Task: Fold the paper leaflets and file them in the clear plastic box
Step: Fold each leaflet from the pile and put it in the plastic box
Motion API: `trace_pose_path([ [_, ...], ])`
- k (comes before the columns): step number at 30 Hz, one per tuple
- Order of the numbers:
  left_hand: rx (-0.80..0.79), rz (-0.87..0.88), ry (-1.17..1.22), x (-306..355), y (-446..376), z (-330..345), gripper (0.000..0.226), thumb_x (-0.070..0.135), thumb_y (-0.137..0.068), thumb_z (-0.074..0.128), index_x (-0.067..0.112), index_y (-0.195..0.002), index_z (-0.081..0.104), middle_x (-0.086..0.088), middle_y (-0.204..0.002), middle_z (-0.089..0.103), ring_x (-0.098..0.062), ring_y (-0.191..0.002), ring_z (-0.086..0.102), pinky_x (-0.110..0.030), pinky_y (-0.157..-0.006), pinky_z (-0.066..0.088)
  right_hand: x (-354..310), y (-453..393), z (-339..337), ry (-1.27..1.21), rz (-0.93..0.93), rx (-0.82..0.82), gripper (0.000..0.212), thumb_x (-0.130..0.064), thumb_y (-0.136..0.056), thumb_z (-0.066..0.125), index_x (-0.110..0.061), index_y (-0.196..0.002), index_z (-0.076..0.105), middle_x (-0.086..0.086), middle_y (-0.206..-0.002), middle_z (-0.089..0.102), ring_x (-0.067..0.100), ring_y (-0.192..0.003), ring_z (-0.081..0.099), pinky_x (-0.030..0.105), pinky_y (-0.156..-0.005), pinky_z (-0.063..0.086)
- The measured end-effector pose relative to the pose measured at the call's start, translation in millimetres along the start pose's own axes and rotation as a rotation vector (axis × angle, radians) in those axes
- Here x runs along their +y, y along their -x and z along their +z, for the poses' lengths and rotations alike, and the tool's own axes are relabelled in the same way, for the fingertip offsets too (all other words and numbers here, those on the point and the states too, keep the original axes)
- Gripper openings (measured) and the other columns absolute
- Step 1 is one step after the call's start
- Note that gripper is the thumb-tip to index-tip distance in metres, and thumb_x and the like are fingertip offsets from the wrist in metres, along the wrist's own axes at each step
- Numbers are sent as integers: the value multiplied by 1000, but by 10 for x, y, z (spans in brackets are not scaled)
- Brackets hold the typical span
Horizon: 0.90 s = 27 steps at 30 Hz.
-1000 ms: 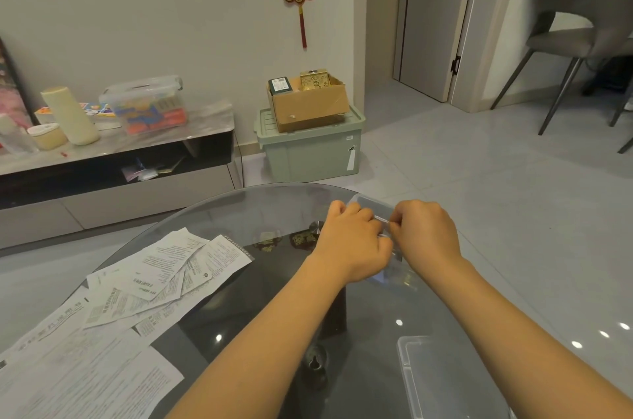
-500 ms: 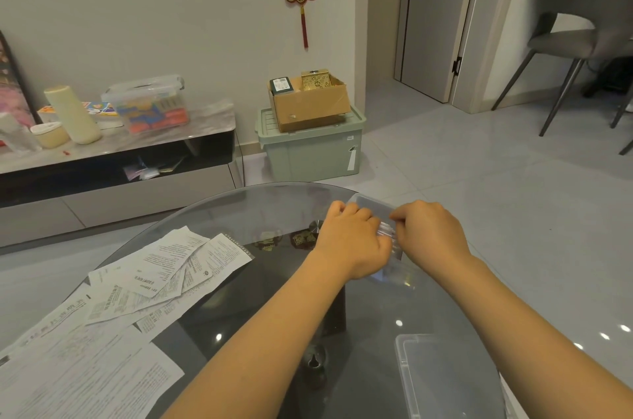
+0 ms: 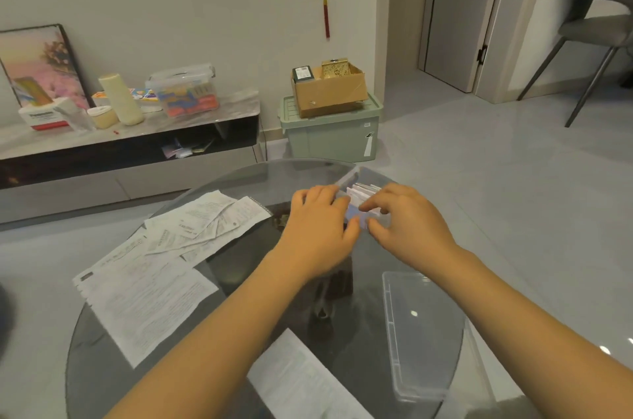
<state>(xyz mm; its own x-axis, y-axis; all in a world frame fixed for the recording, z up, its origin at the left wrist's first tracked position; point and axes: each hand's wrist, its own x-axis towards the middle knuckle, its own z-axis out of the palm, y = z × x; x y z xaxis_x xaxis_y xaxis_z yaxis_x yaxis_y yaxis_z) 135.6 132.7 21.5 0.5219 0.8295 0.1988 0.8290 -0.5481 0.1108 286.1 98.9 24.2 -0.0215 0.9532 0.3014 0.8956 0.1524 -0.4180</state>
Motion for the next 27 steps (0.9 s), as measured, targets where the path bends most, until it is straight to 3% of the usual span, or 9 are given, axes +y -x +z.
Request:
trace_pose_path([
  [6, -202, -171, -4, -45, 883, -47, 51, 48, -99, 26, 23, -141, 38, 1, -143, 41, -18, -132, 35, -38, -112, 14, -197, 373, 95, -19, -156, -321, 26, -30, -87, 61, -29, -113, 64, -10, -106, 54, 9, -102, 53, 23, -82, 42],
  [9, -322, -199, -22, -41, 1250, 19, 50, 51, -98, 28, 23, -137, 43, 1, -136, 45, -18, -125, 40, -36, -108, 18, -264, 554, 212, -7, -240, -467, 23, -34, -86, 63, -31, -110, 64, -10, -108, 54, 9, -99, 53, 28, -86, 46],
  [15, -402, -229, -44, -10, 1664, 53, 43, 48, -97, 31, 23, -125, 51, 3, -118, 49, -17, -107, 47, -33, -100, 33, -287, 852, 426, 15, -382, -631, 28, -41, -85, 63, -37, -113, 65, -12, -112, 54, 7, -105, 47, 30, -92, 44],
  [21, -384, -161, -23, -33, 1821, 96, 46, 49, -97, 31, 25, -135, 42, 7, -136, 42, -13, -119, 40, -32, -104, 30, -261, 927, 455, 83, -441, -684, 47, -59, -81, 58, -46, -125, 54, -16, -139, 33, 7, -126, 22, 27, -107, 22],
  [24, -406, -143, -8, -101, 1799, 162, 55, 50, -97, 30, 24, -146, 26, 5, -153, 23, -15, -138, 22, -34, -113, 17, -269, 945, 483, 156, -450, -635, 54, -66, -79, 51, -49, -130, 46, -16, -145, 24, 10, -131, 15, 30, -108, 17],
  [27, -415, -139, 25, -203, 1746, 213, 61, 51, -98, 31, 25, -150, 13, 6, -159, 5, -13, -144, 8, -34, -116, 5, -294, 968, 523, 208, -417, -553, 56, -66, -84, 43, -45, -136, 41, -12, -148, 22, 13, -133, 16, 32, -108, 17],
])
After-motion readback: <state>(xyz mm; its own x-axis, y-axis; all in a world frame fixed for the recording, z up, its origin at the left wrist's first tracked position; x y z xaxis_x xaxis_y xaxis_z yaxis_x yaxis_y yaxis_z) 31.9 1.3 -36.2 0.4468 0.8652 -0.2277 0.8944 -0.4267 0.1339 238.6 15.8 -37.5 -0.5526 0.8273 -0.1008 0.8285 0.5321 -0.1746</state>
